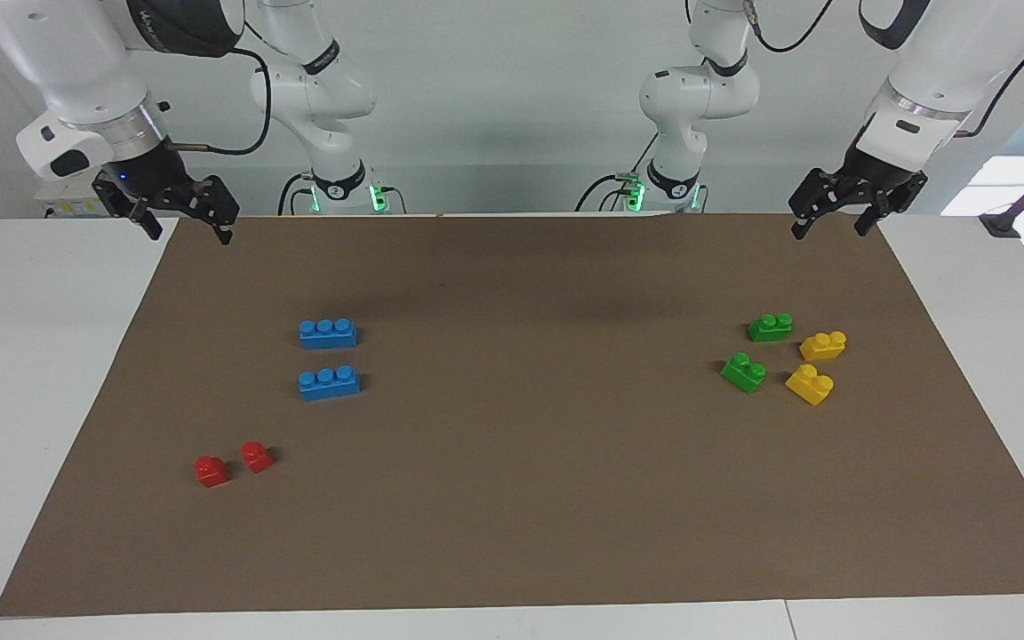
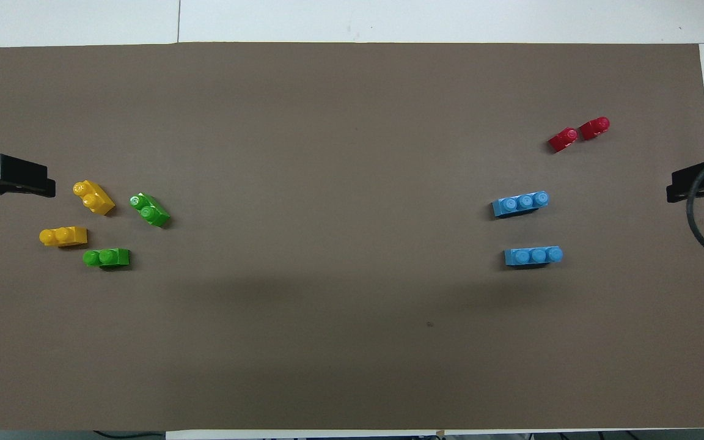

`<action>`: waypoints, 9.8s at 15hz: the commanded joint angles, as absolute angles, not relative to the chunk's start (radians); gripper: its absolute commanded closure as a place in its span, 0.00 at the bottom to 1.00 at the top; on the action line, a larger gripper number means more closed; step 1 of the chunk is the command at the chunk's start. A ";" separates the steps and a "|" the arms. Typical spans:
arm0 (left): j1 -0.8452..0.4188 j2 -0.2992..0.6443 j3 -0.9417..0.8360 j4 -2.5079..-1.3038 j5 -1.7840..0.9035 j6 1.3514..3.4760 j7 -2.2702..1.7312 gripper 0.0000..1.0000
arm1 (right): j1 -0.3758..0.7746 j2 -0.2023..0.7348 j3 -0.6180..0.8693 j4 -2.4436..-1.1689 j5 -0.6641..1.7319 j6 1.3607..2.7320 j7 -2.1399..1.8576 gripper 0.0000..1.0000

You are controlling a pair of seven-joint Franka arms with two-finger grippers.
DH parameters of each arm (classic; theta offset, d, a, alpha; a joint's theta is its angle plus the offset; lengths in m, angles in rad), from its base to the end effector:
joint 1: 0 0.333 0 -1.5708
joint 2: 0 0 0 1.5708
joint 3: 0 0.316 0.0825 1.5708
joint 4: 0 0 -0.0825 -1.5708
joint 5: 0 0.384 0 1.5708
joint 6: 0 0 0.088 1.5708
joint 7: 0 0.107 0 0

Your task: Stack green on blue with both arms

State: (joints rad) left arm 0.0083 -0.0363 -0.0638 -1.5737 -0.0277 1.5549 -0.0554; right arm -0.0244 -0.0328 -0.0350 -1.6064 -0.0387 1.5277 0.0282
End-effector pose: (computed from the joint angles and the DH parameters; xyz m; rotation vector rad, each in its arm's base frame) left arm 0.5408 -0.0337 0.6416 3.1152 -0.0012 0.0249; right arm 0.5381 -0.0366 0.6221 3.1009 -0.1370 -0.0722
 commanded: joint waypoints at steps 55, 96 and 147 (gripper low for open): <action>0.021 0.268 -0.067 -2.079 0.075 2.402 -1.008 0.01 | -0.043 -0.035 -0.028 -1.606 -0.015 1.517 0.008 0.00; -0.032 0.014 -0.132 -1.646 -0.009 1.660 -1.224 1.00 | -0.114 0.388 -0.031 -1.709 0.586 1.881 1.080 0.01; -0.032 -0.005 -0.138 -1.672 -0.058 1.719 -1.416 1.00 | 0.130 0.250 -0.023 -1.809 0.618 1.997 1.334 1.00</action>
